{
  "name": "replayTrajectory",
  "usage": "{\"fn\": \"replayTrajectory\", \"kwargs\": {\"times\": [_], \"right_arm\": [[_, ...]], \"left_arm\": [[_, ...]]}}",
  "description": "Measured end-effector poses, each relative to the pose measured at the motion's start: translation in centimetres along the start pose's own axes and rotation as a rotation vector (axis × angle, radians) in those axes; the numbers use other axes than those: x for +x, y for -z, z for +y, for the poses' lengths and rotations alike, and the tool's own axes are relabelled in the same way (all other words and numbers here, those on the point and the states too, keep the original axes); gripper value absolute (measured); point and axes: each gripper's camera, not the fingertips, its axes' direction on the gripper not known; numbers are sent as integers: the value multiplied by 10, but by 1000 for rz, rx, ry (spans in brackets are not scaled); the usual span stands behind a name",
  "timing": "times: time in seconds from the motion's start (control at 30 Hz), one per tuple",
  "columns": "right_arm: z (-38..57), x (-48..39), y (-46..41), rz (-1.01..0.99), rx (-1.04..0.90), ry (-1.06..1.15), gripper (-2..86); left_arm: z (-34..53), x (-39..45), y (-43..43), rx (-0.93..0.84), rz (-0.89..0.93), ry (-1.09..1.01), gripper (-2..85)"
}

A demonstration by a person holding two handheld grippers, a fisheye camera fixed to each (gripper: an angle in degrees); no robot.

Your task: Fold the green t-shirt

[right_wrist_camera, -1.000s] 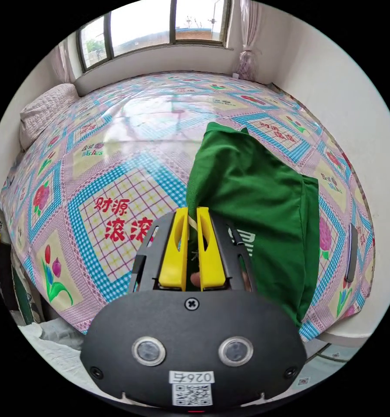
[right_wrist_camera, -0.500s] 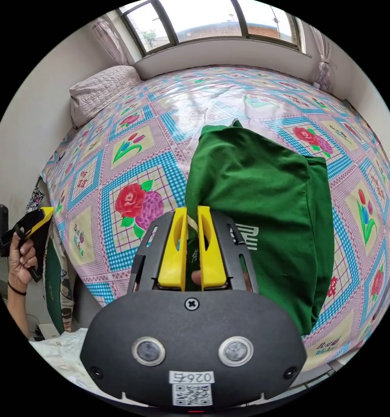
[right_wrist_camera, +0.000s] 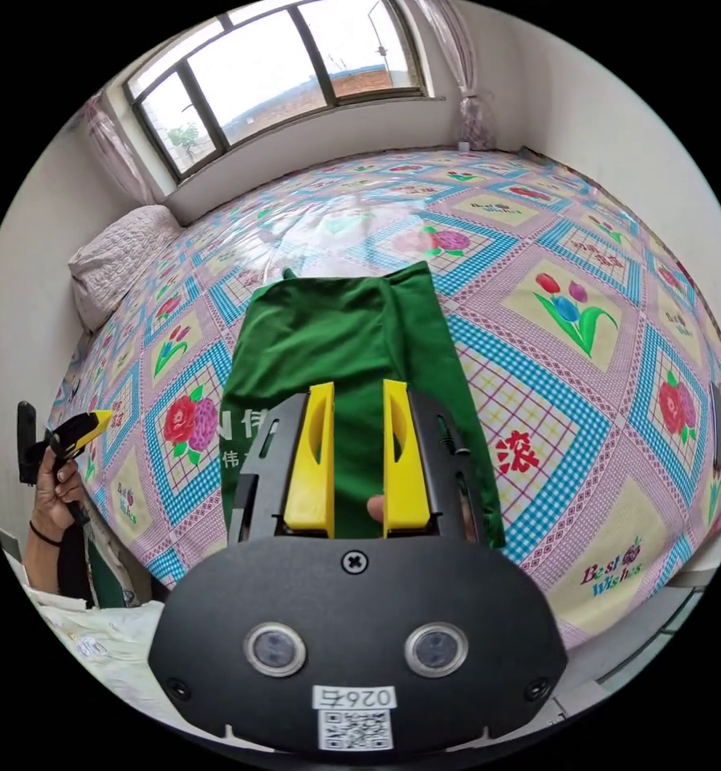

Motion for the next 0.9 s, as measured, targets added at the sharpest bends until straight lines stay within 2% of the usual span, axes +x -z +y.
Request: {"fn": "replayTrajectory", "kwargs": {"times": [0.17,0.43,0.6,0.67,0.77,0.9], "right_arm": [[17,67,17,36,22,-82,63],[39,118,33,118,16,-91,59],[62,164,52,97,21,-184,45],[70,182,58,102,20,-190,43],[73,201,65,99,22,-195,43],[70,223,71,70,23,-192,53]], "left_arm": [[3,6,-8,-11,11,-23,-9],[12,16,-24,-4,32,-25,-10],[13,69,-73,-102,48,-200,-10],[16,112,-111,-205,60,-337,-9],[23,166,-150,-265,60,-501,-6],[25,213,-190,-331,86,-625,17]]}}
